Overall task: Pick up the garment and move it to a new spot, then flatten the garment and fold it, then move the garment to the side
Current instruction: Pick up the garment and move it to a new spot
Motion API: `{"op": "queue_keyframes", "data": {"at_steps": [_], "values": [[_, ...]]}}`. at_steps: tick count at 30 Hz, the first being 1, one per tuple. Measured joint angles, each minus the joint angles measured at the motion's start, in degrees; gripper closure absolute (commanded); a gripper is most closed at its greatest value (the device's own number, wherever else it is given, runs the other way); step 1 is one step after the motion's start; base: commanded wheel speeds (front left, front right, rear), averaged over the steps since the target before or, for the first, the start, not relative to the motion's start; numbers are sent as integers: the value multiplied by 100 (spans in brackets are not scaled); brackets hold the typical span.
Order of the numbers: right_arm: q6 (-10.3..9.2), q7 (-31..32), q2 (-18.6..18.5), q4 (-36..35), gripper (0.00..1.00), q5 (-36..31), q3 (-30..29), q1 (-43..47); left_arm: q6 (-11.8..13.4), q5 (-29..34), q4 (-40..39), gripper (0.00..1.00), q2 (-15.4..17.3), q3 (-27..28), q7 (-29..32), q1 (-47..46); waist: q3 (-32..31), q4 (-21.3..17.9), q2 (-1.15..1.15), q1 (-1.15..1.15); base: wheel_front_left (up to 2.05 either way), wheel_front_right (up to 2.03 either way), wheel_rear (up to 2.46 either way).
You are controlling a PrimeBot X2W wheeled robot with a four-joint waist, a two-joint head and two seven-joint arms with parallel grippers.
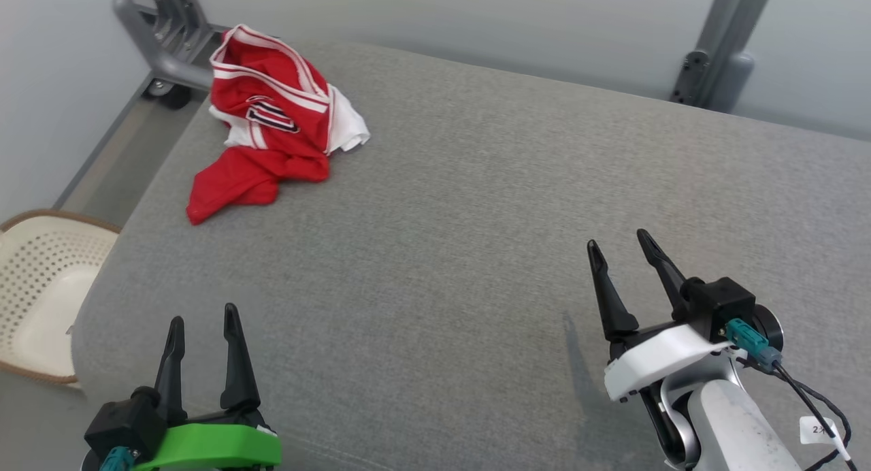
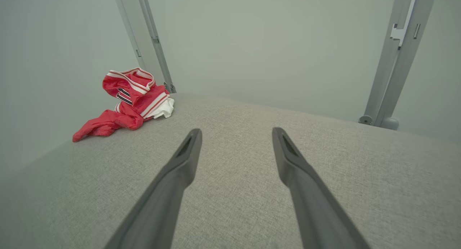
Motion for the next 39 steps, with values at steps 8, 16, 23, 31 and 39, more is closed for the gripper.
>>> {"op": "queue_keyframes", "data": {"at_steps": [8,16,23,31,39], "values": [[0,119,2,-69,0,-3,180,-4,27,-109,-53,0,1,48,0,109,24,703,0,0,0,0,0],[0,250,3,-237,0,-209,51,-13,-68,-56,-12,0,-1,283,-1,-109,190,605,0,0,0,0,0],[0,445,5,-604,0,-513,-103,-64,-435,71,490,0,265,456,1,-1197,466,370,0,0,0,0,0],[0,694,2,-1199,0,-822,-164,-271,-643,102,1511,0,1067,493,627,-2852,904,29,0,0,0,0,0],[0,1011,-219,-2000,0,-950,-121,-485,-770,-123,2750,0,1616,581,1113,-4103,1548,-369,0,0,0,0,0]]}}
